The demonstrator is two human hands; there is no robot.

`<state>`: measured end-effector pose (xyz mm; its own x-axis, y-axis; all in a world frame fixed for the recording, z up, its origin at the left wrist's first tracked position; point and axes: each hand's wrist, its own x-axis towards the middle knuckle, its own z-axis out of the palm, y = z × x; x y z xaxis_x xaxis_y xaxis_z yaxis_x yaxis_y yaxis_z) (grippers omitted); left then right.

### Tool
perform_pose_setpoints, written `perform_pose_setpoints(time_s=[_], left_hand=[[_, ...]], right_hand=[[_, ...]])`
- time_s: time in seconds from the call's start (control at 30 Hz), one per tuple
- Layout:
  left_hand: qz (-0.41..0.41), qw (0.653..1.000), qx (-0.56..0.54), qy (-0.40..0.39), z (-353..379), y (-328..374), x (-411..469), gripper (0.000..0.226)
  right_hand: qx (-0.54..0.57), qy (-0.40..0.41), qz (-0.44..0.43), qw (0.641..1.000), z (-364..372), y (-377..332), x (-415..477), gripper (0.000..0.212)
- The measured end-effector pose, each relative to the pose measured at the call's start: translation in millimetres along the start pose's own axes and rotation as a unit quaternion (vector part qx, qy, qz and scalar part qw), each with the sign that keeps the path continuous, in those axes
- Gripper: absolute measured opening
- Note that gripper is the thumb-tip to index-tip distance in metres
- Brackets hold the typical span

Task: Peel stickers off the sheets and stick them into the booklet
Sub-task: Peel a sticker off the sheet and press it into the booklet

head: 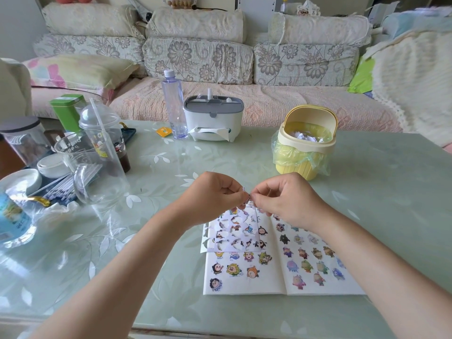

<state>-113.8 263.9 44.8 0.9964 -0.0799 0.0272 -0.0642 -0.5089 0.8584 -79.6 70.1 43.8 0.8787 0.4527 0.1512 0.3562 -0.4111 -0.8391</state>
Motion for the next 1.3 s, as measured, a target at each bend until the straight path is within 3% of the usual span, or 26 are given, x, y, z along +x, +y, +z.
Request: perform_pose_setpoints(time_s=[0.37, 0.5, 0.63, 0.73, 0.83, 0.9, 1.03, 1.17, 1.3], left_hand=[[0.002, 1.000, 0.022, -0.009, 0.9, 1.8, -0.7, 0.017], [0.003, 1.000, 0.015, 0.003, 2.9, 2.9, -2.3, 0.016], [-0.002, 0.999, -0.022, 0.032, 4.0, 2.8, -2.4, 0.012], [0.008, 0.995, -0.046, 0.087, 8.3, 2.5, -3.1, 0.010], [0.063, 0.978, 0.039, 0.197, 14.5, 2.5, -5.6, 0.023], [0.088, 0.969, 0.072, 0.220, 17.8, 4.8, -7.3, 0.019], [0.069, 0.982, 0.039, 0.171, 24.2, 3.8, -6.2, 0.004], [0.025, 0.989, -0.040, 0.141, 26.8, 4.3, -5.5, 0.007], [0.007, 0.989, -0.041, 0.141, 27.4, 3.5, -5.2, 0.010]], right_hand=[[-0.047, -0.016, -0.042, 0.998, 2.2, -1.5, -3.6, 0.026], [-0.036, -0.010, -0.041, 0.998, 1.9, -1.5, -4.4, 0.031], [0.029, 0.026, -0.005, 0.999, -0.4, -2.5, -1.9, 0.021], [0.071, 0.036, 0.002, 0.997, -0.7, -6.0, -2.2, 0.015], [0.083, 0.057, 0.013, 0.995, 0.2, -7.1, -1.6, 0.016], [0.071, 0.072, 0.012, 0.995, 1.5, -7.7, -1.5, 0.018], [0.000, 0.098, -0.028, 0.995, 3.6, -4.3, -3.4, 0.022], [-0.053, 0.117, -0.055, 0.990, 1.4, -3.6, -4.9, 0.021], [-0.101, 0.121, -0.090, 0.983, 2.2, -2.7, -7.0, 0.016]])
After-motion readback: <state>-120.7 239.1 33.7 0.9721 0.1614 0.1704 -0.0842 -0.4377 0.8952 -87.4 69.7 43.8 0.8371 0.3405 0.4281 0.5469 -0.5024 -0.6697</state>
